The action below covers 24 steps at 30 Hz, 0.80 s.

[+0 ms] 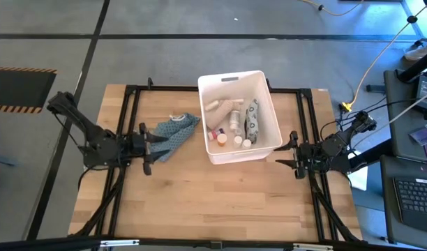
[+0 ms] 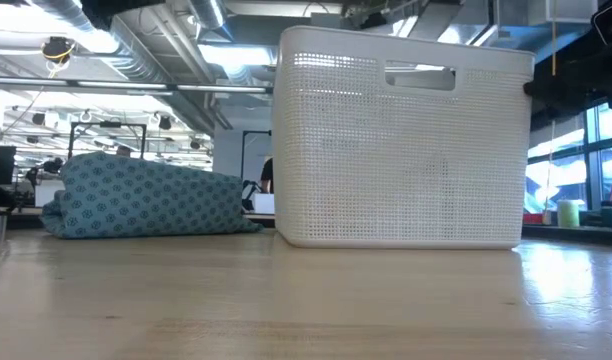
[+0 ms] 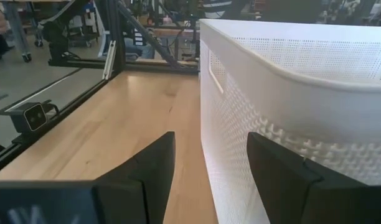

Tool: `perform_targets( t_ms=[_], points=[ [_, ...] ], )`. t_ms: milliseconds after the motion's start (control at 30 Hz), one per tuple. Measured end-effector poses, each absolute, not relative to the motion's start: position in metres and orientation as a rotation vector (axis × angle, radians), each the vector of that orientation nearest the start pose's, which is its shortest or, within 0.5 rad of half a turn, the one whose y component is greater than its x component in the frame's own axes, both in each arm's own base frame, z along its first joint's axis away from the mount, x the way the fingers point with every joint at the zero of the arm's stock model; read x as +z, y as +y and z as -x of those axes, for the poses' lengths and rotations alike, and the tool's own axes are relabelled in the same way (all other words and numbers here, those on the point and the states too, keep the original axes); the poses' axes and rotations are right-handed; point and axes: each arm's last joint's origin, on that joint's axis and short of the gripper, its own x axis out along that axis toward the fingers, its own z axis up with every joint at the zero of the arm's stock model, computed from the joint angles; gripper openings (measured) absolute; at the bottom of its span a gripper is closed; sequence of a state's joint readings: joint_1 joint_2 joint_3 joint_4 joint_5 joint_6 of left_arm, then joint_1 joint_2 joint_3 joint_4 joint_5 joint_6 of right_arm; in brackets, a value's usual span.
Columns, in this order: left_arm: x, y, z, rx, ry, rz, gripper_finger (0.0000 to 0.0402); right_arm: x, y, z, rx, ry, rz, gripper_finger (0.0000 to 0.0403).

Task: Pick & place medical supplies in basket/bin
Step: Return to Home Position

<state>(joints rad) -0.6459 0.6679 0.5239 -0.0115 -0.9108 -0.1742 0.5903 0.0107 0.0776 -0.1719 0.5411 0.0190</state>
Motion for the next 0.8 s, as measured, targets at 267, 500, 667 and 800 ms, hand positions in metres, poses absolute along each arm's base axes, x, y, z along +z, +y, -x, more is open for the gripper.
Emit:
perform_targets(
  t_ms=[267, 500, 667, 800],
  points=[
    [0.239, -0.058, -0.132, 0.202, -0.002, 0.116, 0.0198, 0.173, 0.037, -0.082, 0.049, 0.09, 0.035, 0.0201],
    [0.218, -0.034, -0.123, 0.271, -0.064, 0.142, 0.0198, 0.173, 0.037, -0.082, 0.048, 0.091, 0.012, 0.0201],
    [0.211, -0.018, -0.112, 0.287, -0.127, 0.138, 0.0198, 0.173, 0.037, -0.082, 0.05, 0.092, -0.007, 0.0201],
    [0.205, -0.009, -0.105, 0.302, -0.147, 0.145, 0.0198, 0.173, 0.037, -0.082, 0.051, 0.092, 0.012, 0.0201]
  ],
)
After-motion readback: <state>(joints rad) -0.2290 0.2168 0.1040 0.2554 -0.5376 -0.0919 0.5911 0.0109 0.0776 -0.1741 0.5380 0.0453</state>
